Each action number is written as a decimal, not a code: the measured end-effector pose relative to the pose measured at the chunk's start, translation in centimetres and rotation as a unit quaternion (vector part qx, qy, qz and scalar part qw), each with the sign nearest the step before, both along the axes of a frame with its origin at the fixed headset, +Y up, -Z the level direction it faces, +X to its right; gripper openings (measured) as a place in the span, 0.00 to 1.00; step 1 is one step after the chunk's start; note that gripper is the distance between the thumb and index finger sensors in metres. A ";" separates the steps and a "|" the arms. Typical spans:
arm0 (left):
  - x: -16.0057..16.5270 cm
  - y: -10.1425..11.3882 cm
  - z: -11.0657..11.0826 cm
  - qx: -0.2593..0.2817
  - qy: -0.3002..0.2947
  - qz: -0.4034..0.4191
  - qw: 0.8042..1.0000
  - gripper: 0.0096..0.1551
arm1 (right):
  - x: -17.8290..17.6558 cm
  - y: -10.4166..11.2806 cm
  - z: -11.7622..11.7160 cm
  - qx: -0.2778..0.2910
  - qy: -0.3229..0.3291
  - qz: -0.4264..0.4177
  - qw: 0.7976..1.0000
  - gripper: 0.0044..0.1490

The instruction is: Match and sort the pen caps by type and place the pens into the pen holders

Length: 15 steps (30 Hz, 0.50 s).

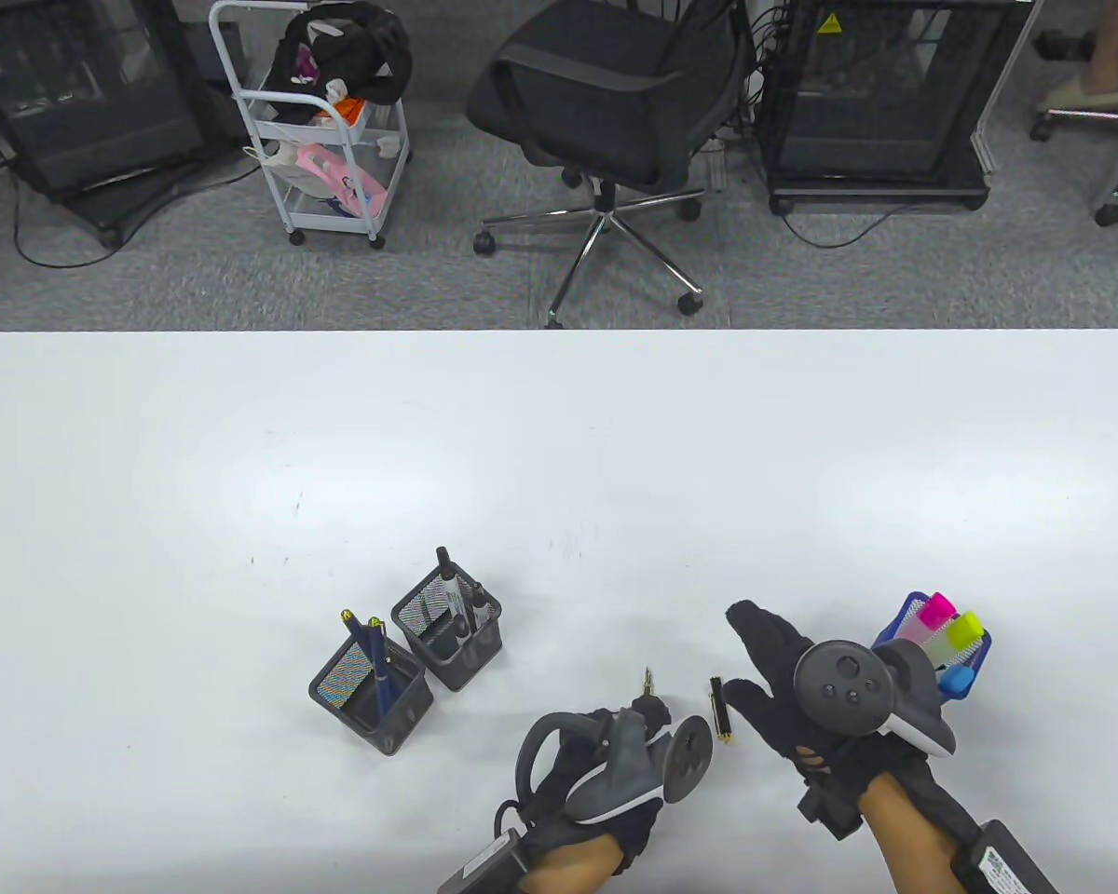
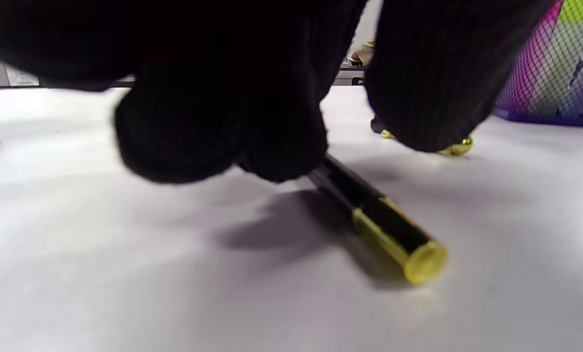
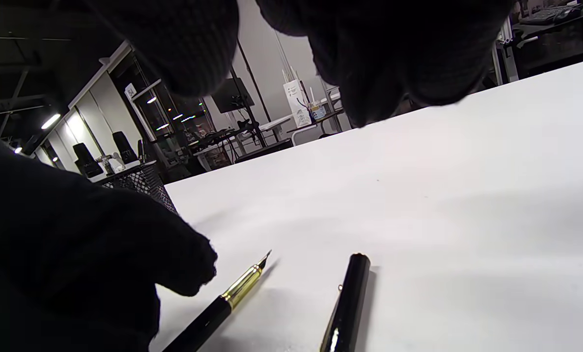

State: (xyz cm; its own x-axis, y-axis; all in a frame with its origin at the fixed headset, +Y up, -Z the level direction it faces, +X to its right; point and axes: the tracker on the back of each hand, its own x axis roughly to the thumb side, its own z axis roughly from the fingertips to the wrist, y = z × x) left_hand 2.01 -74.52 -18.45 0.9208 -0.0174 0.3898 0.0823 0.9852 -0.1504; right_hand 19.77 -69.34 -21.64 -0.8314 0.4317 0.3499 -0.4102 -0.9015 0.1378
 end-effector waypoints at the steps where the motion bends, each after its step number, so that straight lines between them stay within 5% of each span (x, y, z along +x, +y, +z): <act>1: 0.1 -0.1 0.0 -0.002 0.001 -0.005 1.000 0.39 | 0.0 0.0 0.0 0.000 0.000 0.000 1.000 0.50; 15: 0.6 -1.0 0.4 0.010 0.037 -0.091 0.995 0.39 | -0.1 -0.1 0.0 -0.002 -0.002 0.005 1.000 0.50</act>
